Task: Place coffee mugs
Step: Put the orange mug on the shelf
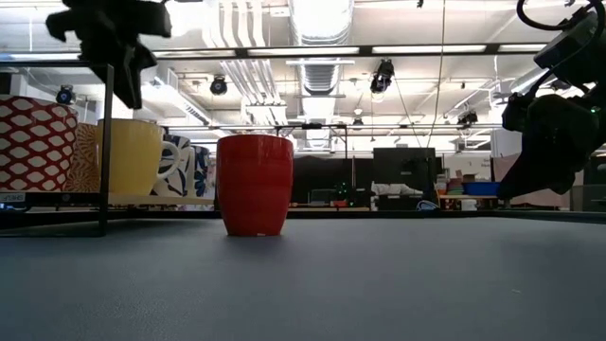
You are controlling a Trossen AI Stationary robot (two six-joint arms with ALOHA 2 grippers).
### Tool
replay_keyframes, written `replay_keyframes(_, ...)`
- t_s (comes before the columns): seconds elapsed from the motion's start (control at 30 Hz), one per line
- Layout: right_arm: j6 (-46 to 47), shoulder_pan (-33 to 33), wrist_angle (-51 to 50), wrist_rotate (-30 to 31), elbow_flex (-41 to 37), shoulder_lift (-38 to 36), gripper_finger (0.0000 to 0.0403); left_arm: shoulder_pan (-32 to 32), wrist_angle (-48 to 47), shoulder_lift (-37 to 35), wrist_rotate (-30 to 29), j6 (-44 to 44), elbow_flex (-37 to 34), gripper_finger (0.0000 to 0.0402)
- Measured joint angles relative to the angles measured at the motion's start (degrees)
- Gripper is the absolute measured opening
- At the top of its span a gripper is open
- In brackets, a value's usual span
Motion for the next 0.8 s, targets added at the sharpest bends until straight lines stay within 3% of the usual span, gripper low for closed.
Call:
replay_keyframes(0.27,0.0,0.0,0.0,0.0,0.0,0.0,0.0063,-0.1,12.0,0.5,6.8,-0.2,3.2,0.0075)
replay_keyframes(0.5,0.0,0.0,0.0,0.0,0.0,0.0,0.0063,0.1,23.6,7.3,7.0,-19.8,3.2,0.0075)
replay_keyframes(0.63,0.0,0.0,0.0,0.0,0.0,0.0,0.0063,0.0,24.0,12.9,7.1,-29.5,5.3,0.0075)
replay_keyframes(0.8,0.0,0.0,0.1,0.0,0.0,0.0,0.0063,0.0,22.3,19.2,7.1,-33.8,9.9,0.0089)
